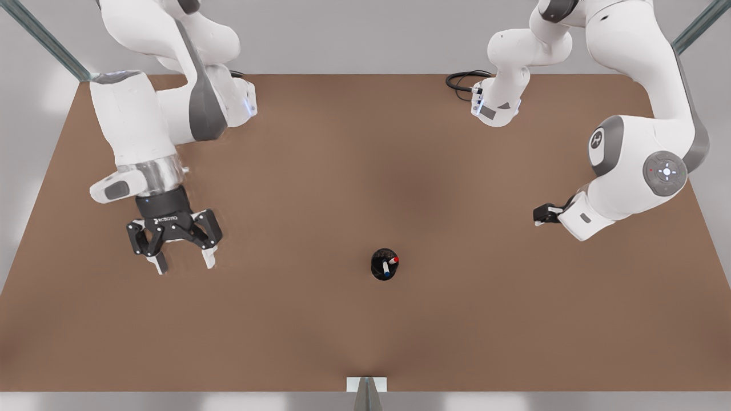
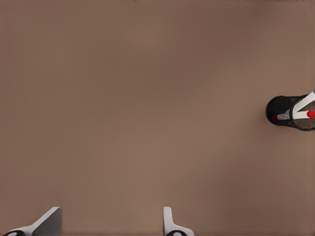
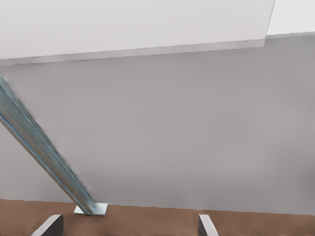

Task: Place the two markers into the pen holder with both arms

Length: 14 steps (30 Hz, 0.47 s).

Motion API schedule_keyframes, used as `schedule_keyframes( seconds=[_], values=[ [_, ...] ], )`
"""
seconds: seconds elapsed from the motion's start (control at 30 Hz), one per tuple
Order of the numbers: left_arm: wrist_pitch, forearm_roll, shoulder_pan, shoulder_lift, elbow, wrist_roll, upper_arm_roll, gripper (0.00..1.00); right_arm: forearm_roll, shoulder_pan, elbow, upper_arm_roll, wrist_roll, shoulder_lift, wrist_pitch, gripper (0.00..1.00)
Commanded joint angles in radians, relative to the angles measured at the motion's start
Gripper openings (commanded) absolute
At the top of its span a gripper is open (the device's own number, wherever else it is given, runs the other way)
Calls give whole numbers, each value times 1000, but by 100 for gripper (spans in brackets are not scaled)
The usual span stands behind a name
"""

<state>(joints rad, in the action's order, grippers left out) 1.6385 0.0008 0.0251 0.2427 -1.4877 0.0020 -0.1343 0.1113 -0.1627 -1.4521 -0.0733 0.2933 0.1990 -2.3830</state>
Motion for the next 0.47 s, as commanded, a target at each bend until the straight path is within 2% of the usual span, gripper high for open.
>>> schedule_keyframes(
  seconds=[0.0, 0.07, 0.43],
  values=[
    [0, -2, -1, 4, 3, -56, -1, 100, -42, 45, -7, -2, -177, -23, 688, 100],
    [-2, -2, -1, 6, 3, -54, -1, 100, -41, 46, -25, 1, -184, -23, 771, 100],
    [-2, -2, -1, 12, 9, -54, -4, 100, -70, 81, 15, 1, -260, 5, 757, 100]
  ],
)
